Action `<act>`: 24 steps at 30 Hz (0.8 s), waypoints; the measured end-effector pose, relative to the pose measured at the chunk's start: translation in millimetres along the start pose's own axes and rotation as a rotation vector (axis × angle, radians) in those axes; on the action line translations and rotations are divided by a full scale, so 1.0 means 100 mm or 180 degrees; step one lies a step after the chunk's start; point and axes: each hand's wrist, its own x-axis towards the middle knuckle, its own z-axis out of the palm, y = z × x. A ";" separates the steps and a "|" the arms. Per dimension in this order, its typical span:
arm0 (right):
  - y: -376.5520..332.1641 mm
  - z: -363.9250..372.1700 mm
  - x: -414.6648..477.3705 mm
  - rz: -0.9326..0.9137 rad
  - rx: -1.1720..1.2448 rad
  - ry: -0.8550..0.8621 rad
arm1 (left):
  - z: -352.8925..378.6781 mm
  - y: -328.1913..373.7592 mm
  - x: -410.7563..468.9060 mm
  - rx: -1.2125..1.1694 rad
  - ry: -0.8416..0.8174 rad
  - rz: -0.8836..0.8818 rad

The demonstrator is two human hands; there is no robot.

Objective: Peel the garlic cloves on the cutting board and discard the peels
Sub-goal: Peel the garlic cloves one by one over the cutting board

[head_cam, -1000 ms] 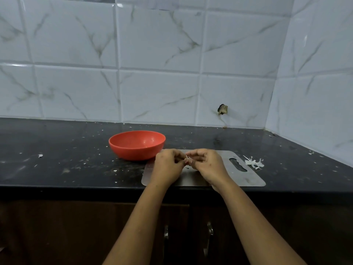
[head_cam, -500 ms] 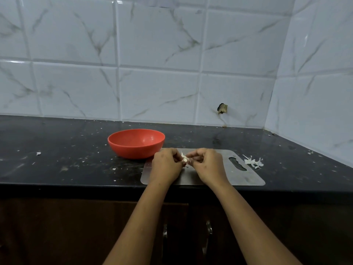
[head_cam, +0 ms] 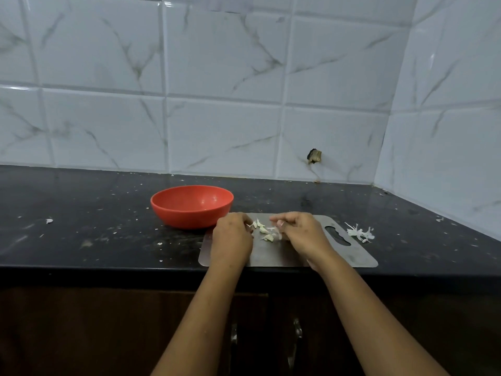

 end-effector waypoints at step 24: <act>0.13 -0.25 0.13 -0.0519 -0.1871 -0.0244 | 0.04 -0.02 0.09 0.1057 -0.0017 0.0978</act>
